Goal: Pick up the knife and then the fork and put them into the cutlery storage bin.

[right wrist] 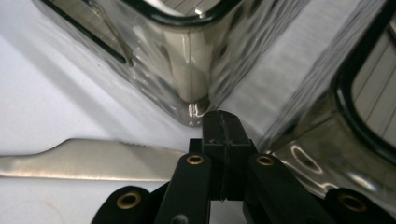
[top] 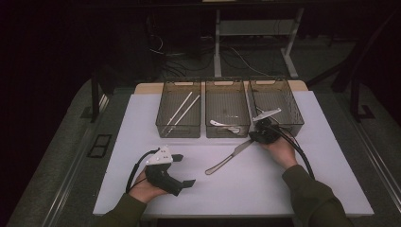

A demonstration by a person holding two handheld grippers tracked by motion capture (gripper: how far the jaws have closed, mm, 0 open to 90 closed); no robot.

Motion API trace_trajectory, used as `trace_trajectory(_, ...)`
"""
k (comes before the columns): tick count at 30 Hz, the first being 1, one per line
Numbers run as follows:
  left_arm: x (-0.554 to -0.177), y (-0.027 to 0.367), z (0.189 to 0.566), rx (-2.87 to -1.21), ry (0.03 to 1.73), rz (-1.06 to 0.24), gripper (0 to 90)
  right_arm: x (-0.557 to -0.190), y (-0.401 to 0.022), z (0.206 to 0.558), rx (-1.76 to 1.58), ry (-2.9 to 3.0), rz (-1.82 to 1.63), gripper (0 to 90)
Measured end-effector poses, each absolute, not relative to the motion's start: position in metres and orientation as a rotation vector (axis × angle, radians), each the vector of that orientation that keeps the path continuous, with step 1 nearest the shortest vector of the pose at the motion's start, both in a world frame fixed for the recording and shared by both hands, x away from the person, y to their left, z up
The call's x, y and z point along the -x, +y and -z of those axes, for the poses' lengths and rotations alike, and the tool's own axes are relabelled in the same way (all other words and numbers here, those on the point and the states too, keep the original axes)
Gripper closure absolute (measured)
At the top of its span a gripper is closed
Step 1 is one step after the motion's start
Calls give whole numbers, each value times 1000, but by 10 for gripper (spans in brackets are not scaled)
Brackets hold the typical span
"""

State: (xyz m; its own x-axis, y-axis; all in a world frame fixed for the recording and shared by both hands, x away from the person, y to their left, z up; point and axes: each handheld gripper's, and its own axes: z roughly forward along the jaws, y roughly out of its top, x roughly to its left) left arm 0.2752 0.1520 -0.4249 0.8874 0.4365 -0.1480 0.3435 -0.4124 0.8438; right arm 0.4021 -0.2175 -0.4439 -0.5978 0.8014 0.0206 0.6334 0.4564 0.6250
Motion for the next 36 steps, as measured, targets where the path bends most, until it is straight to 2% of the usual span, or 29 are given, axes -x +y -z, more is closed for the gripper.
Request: trace_trajectory(36,-274,152,424,-2036,560,-122,0,-348,-233,433,-1061,2737,-772,897)
